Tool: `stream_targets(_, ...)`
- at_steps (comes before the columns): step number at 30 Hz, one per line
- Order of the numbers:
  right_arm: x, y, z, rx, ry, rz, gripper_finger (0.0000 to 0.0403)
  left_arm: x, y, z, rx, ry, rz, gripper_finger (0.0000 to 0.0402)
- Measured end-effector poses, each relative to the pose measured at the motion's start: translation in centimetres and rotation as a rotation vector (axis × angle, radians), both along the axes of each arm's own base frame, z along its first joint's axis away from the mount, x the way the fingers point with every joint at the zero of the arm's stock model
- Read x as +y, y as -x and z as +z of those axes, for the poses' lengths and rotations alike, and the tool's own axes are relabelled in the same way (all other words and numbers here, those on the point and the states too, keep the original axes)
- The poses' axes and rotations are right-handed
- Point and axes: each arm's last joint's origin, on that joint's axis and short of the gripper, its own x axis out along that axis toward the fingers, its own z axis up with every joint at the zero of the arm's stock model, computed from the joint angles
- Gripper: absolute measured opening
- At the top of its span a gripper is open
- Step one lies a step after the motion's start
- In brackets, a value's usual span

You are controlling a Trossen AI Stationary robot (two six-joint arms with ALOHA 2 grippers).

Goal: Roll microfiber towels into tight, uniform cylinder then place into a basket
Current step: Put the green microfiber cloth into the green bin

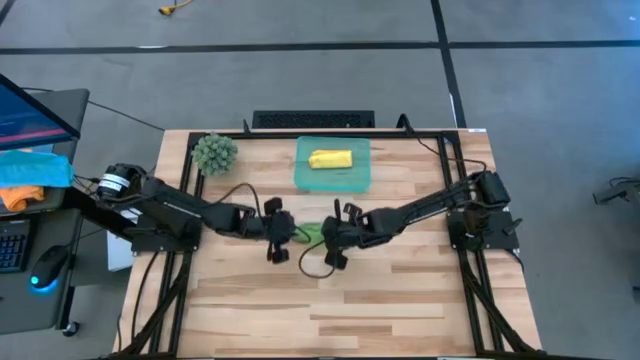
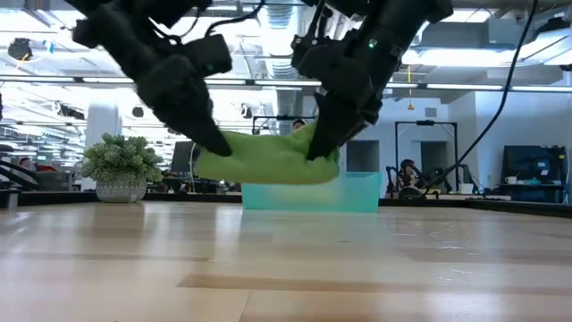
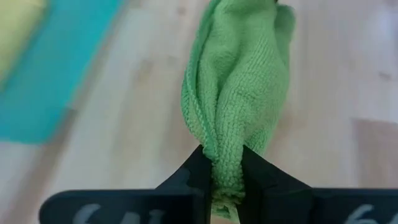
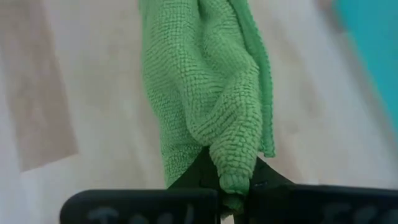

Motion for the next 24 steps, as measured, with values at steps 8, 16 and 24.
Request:
stream_targets(8, -4.5, 1.1, 3.2, 0.008, 0.066, -0.02, 0.0021, 4.6, -1.3, 1.1, -0.108, -0.054, 0.002, 0.0023)
stream_targets(16, -10.3, 1.9, 4.8, 0.015, 0.072, -0.044, 0.0022, 10.2, -1.7, 2.8, -0.146, -0.105, 0.099, 0.0023)
stream_targets(24, -15.3, 2.3, 4.9, 0.007, 0.062, -0.074, 0.0023, 14.1, -1.5, 4.0, -0.186, -0.148, 0.173, 0.0023)
